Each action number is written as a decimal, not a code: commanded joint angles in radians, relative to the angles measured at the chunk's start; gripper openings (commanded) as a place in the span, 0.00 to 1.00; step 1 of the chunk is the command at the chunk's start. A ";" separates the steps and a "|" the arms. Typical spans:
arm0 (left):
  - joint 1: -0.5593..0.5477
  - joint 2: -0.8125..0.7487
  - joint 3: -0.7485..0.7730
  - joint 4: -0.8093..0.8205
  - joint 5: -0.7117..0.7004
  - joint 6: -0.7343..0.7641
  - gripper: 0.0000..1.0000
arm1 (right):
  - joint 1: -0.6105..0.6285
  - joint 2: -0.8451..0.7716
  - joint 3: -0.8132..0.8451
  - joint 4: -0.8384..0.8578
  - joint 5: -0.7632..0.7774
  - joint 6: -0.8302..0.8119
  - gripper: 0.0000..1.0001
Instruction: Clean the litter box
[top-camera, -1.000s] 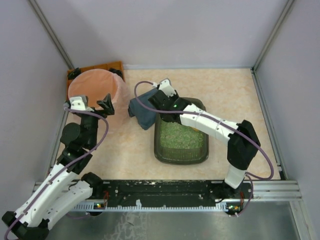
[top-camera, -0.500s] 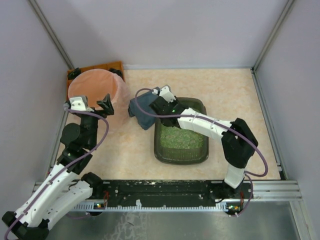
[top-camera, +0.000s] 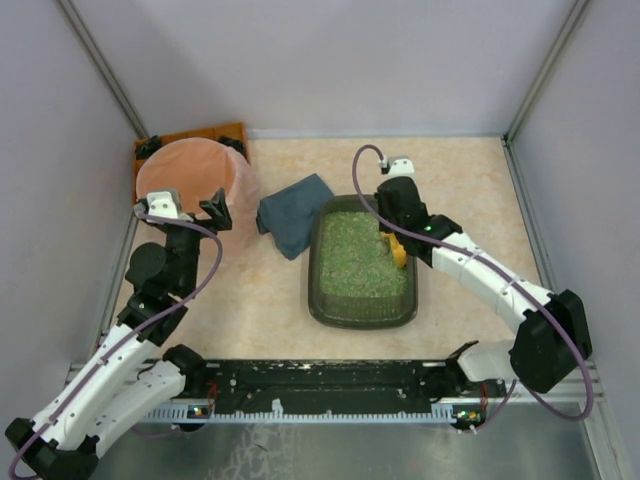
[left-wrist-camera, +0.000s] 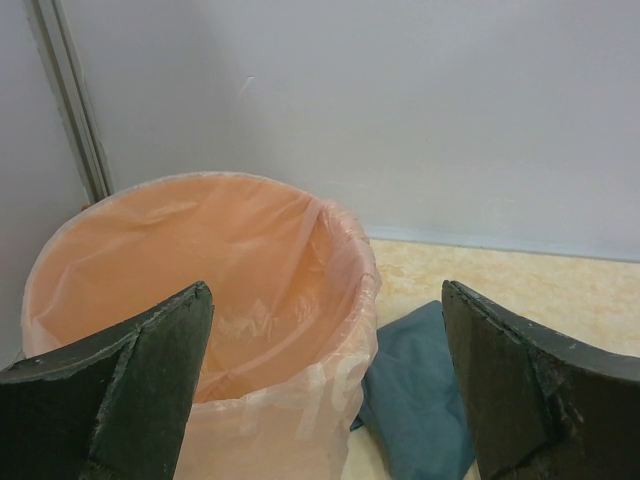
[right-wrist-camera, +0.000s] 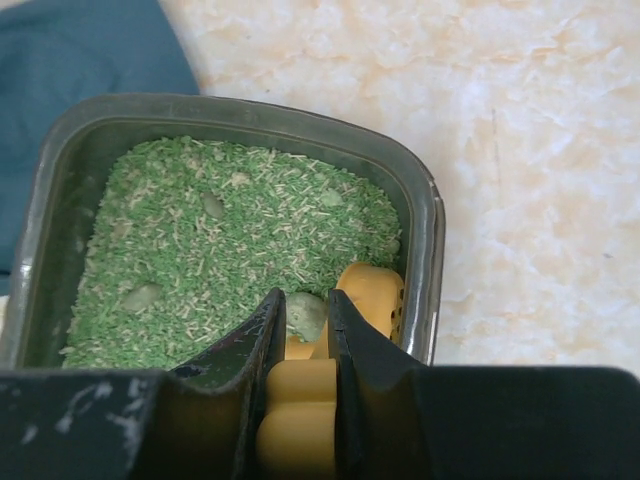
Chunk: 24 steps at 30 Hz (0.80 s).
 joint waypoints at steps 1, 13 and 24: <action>0.001 0.003 -0.004 0.032 0.016 0.005 0.99 | -0.070 -0.062 -0.058 0.164 -0.318 0.128 0.00; 0.001 0.009 -0.002 0.030 0.027 0.007 0.99 | -0.230 -0.119 -0.148 0.279 -0.590 0.227 0.00; 0.001 0.020 0.000 0.029 0.033 0.008 0.99 | -0.332 -0.159 -0.254 0.368 -0.743 0.301 0.00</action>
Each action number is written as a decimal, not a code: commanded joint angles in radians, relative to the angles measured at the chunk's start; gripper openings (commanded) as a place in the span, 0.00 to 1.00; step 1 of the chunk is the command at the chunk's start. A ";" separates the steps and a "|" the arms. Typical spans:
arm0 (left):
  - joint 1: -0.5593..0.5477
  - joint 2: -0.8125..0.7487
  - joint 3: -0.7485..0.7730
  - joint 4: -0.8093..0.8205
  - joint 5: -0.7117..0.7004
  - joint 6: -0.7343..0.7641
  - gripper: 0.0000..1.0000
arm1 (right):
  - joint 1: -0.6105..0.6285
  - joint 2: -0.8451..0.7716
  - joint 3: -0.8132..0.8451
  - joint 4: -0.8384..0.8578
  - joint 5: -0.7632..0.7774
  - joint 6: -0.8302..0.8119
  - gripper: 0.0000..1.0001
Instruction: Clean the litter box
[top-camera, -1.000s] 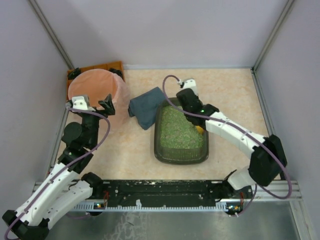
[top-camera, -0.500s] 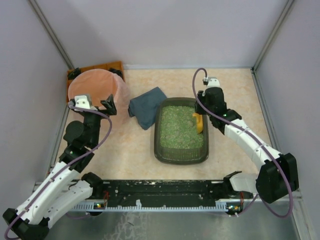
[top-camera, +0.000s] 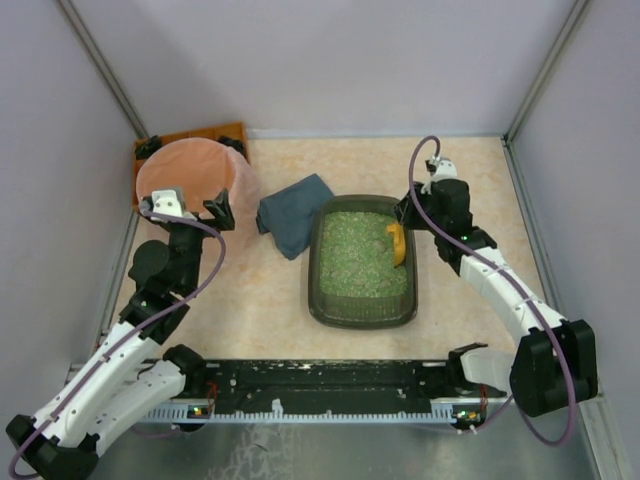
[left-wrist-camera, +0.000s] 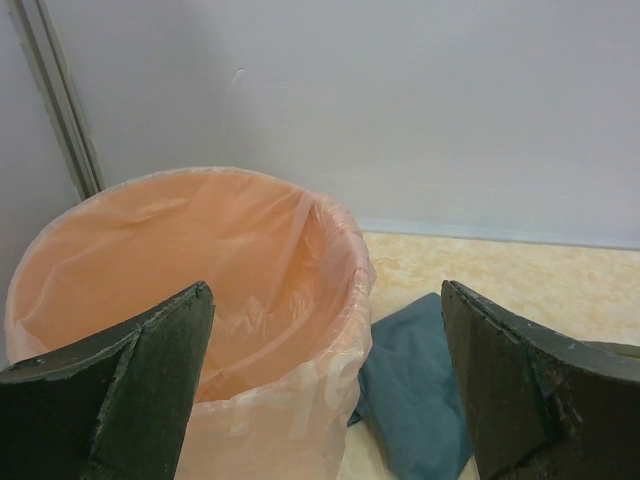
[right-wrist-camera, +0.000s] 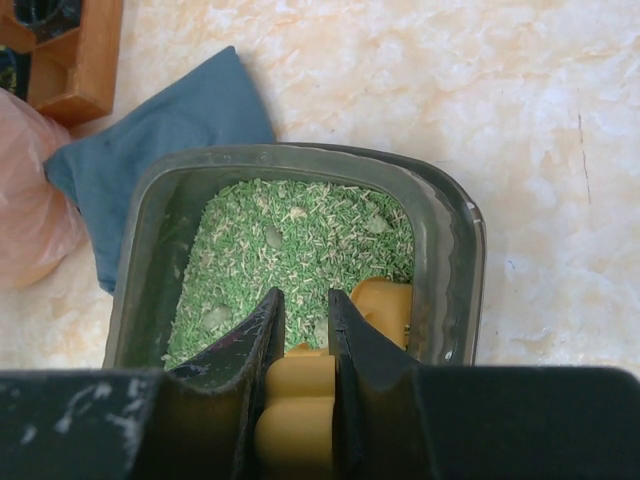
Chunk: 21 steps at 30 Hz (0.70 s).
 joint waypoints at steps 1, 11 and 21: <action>0.001 0.004 0.000 0.029 0.016 0.009 0.99 | -0.025 -0.024 -0.053 0.106 -0.234 0.176 0.00; 0.001 0.008 0.001 0.026 0.019 0.010 0.99 | -0.077 -0.052 -0.114 0.137 -0.298 0.215 0.00; 0.001 0.022 0.004 0.022 0.032 0.008 0.98 | -0.173 -0.002 -0.199 0.207 -0.370 0.314 0.00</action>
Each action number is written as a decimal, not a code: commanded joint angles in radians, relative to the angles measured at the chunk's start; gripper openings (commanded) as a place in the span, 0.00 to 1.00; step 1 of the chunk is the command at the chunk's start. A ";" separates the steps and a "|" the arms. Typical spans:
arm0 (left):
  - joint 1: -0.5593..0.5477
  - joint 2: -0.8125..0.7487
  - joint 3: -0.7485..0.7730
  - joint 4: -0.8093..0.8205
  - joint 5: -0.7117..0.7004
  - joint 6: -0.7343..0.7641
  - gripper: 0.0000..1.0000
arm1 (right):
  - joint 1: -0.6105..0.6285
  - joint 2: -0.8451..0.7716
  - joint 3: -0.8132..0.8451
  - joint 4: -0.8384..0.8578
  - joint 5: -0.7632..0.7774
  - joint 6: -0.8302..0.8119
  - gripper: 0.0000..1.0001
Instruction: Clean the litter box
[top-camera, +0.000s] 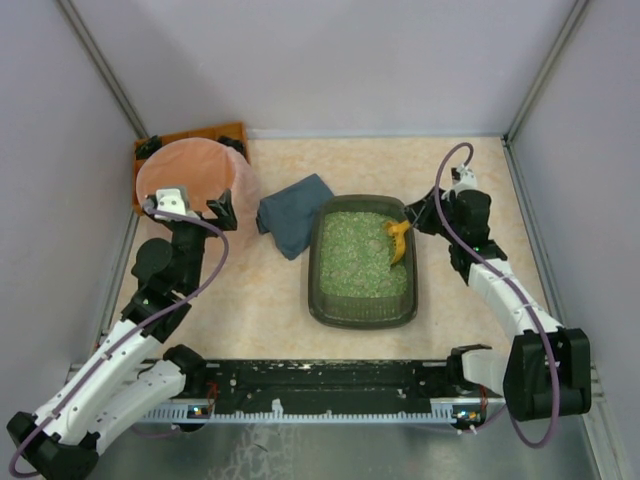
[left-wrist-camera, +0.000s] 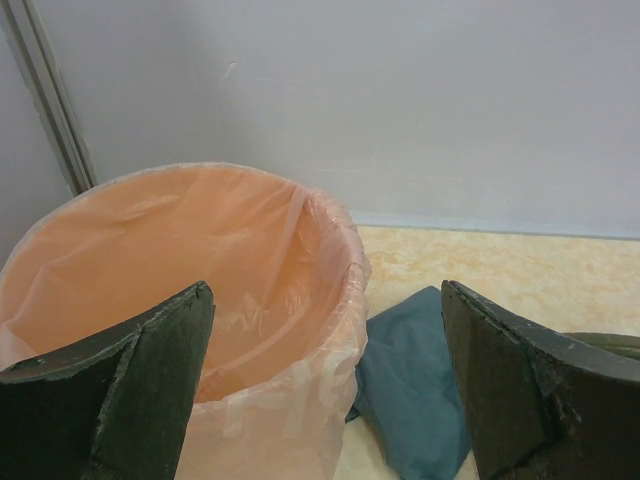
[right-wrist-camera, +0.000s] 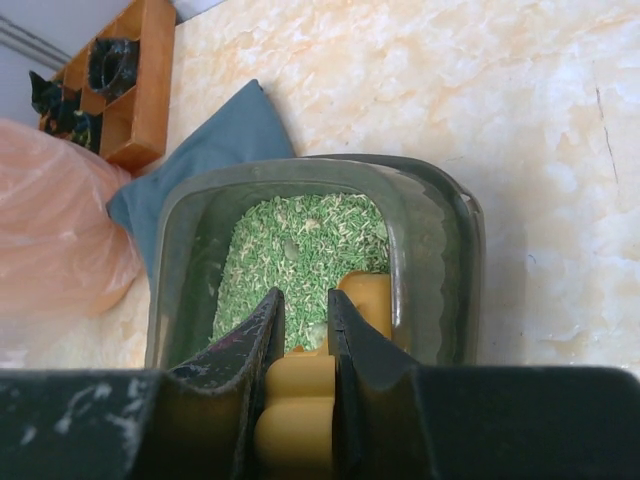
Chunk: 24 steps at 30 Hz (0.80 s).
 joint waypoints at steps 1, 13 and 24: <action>0.001 0.007 0.005 0.022 0.019 0.006 0.98 | -0.019 0.053 -0.062 0.043 -0.189 0.174 0.00; 0.001 0.014 0.007 0.017 0.036 0.006 0.98 | -0.025 0.104 -0.154 0.151 -0.228 0.247 0.00; 0.001 0.029 0.011 0.011 0.056 -0.002 0.98 | -0.021 0.158 -0.206 0.265 -0.270 0.315 0.00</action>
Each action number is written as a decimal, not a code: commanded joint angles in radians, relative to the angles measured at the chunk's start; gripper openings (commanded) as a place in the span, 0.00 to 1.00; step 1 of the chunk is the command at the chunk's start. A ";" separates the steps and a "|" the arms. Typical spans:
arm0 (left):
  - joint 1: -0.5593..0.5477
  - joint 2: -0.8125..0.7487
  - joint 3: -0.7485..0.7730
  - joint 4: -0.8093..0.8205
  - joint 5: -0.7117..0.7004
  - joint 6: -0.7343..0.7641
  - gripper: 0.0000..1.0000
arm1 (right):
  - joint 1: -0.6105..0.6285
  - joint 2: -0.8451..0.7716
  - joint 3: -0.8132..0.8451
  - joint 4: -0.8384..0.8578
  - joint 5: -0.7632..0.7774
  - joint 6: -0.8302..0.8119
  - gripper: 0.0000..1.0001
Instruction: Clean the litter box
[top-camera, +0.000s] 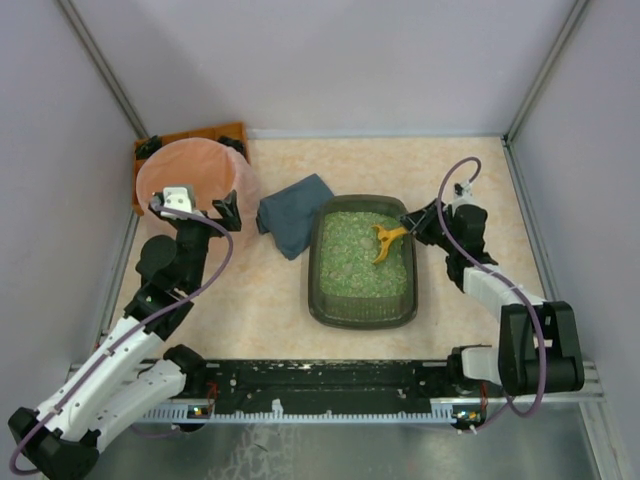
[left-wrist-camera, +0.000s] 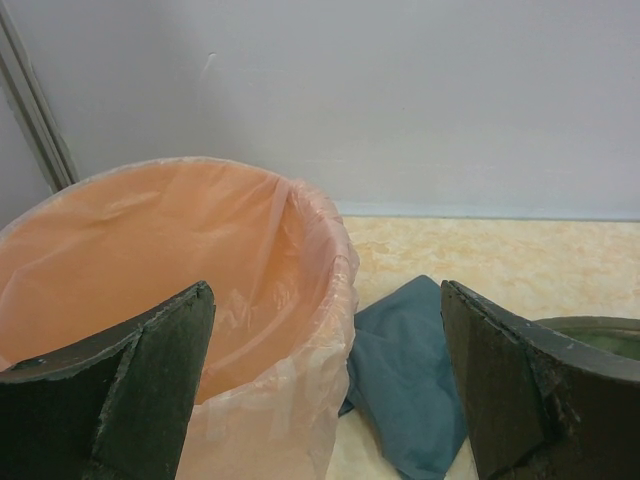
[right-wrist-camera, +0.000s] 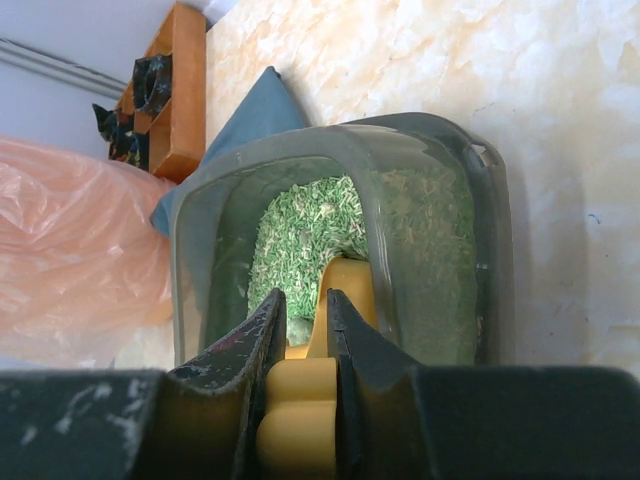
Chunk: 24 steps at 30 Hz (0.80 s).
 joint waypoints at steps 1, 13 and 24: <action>0.001 0.003 0.012 0.011 0.023 -0.002 0.98 | 0.038 0.048 -0.039 -0.042 -0.160 0.080 0.00; 0.001 0.011 0.016 0.005 0.039 -0.005 0.98 | 0.141 0.093 -0.045 0.019 -0.102 0.123 0.00; 0.000 0.013 0.018 0.002 0.042 -0.004 0.97 | 0.123 0.031 -0.072 0.087 -0.131 0.216 0.00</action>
